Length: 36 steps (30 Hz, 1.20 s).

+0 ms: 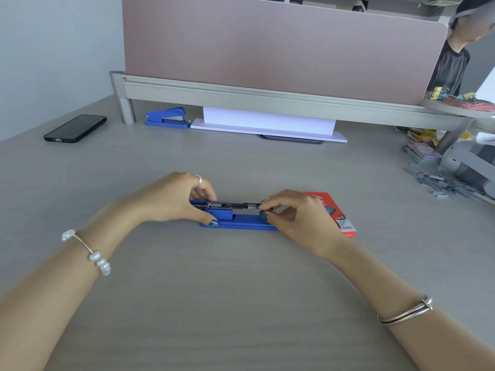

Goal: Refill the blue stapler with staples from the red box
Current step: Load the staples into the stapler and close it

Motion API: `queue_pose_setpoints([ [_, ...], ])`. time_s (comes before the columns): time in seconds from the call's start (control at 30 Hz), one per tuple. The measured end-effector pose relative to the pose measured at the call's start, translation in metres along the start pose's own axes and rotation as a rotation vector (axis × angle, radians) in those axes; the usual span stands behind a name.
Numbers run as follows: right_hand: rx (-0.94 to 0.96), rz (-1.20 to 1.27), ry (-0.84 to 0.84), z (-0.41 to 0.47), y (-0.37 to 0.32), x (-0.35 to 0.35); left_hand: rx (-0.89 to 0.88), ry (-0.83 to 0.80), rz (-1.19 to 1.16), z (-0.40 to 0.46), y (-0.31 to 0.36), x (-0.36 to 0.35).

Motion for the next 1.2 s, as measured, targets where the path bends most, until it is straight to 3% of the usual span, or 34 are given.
queue_pose_setpoints([
  [0.43, -0.047, 0.009, 0.008, -0.003, 0.008, 0.004, 0.272, -0.151, 0.054, -0.022, -0.044, 0.038],
  [0.57, -0.066, 0.054, 0.001, -0.004, 0.011, 0.003, 0.246, -0.083, 0.066, -0.024, -0.038, 0.047],
  [0.67, -0.080, 0.089, -0.004, -0.004, 0.013, 0.004, 0.192, 0.059, 0.010, -0.025, -0.027, 0.063],
  [0.87, -0.106, 0.156, 0.000, -0.004, 0.012, 0.004, -0.016, 0.334, -0.290, -0.021, 0.016, 0.067],
  [1.0, -0.100, 0.185, 0.018, -0.004, 0.014, 0.005, -0.086, 0.378, -0.512, -0.008, 0.034, 0.039],
  [1.2, -0.048, 0.241, 0.122, -0.006, 0.007, 0.013, -0.134, 0.323, -0.516, 0.005, 0.047, 0.003],
])
Point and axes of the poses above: each hand's wrist, its own z-axis towards the middle knuckle, its own x-axis out of the back of the hand, y = z × x, the point moved 6 cm from there along z, towards the middle knuckle, and after that the axes turned 3 degrees about -x, right-handed, at the moved point
